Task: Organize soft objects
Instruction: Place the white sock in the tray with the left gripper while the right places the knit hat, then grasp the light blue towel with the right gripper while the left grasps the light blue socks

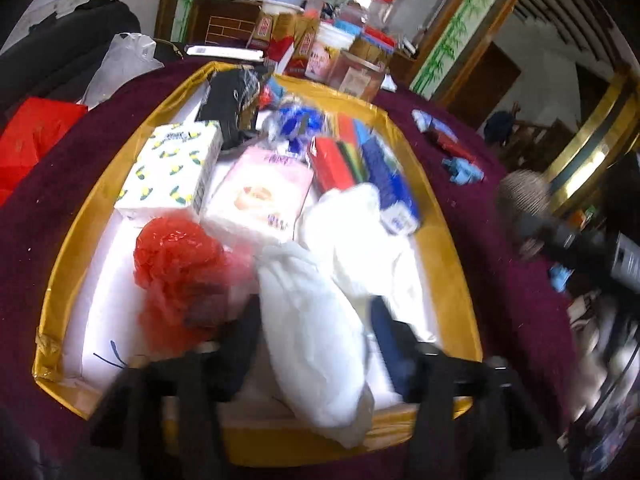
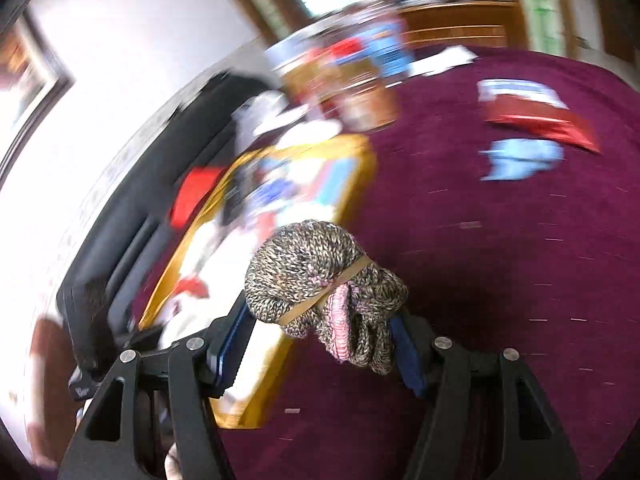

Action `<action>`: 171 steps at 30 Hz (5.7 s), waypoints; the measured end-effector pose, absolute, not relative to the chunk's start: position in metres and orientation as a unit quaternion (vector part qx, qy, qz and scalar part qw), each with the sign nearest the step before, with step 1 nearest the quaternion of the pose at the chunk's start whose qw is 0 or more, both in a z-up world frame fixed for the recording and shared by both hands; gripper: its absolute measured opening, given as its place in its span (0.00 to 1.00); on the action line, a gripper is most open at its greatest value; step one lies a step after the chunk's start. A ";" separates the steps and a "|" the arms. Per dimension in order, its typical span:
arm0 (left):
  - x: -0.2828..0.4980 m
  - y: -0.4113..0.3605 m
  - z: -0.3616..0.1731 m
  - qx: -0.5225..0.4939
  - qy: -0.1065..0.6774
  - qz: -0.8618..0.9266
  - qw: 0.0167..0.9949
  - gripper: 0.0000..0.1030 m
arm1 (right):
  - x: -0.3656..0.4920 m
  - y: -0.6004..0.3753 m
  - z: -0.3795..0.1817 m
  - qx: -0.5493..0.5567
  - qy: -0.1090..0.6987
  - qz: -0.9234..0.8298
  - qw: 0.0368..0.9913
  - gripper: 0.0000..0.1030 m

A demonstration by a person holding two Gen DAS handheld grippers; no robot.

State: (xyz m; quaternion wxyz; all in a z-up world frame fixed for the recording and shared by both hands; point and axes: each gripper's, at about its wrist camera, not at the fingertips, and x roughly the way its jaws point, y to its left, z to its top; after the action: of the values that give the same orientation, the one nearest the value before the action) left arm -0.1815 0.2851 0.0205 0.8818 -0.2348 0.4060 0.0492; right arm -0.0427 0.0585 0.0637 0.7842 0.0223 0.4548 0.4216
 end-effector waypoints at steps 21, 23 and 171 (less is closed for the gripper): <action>-0.235 0.344 0.039 -0.308 0.318 0.072 0.894 0.74 | -0.104 0.196 0.016 -0.224 0.482 0.427 0.731 0.62; -0.237 0.345 0.039 -0.307 0.318 0.073 0.894 0.74 | -0.104 0.199 0.014 -0.237 0.476 0.418 0.737 0.62; 0.117 0.078 0.038 0.003 0.442 -0.036 0.896 0.41 | 0.078 -0.247 0.011 0.217 0.428 0.162 0.862 0.37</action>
State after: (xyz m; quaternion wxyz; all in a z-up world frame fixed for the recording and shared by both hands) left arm 0.1171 0.0776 0.0381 0.8961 0.0032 0.4423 -0.0361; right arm 0.0784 -0.2471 0.0113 0.8620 0.2174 0.4284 0.1618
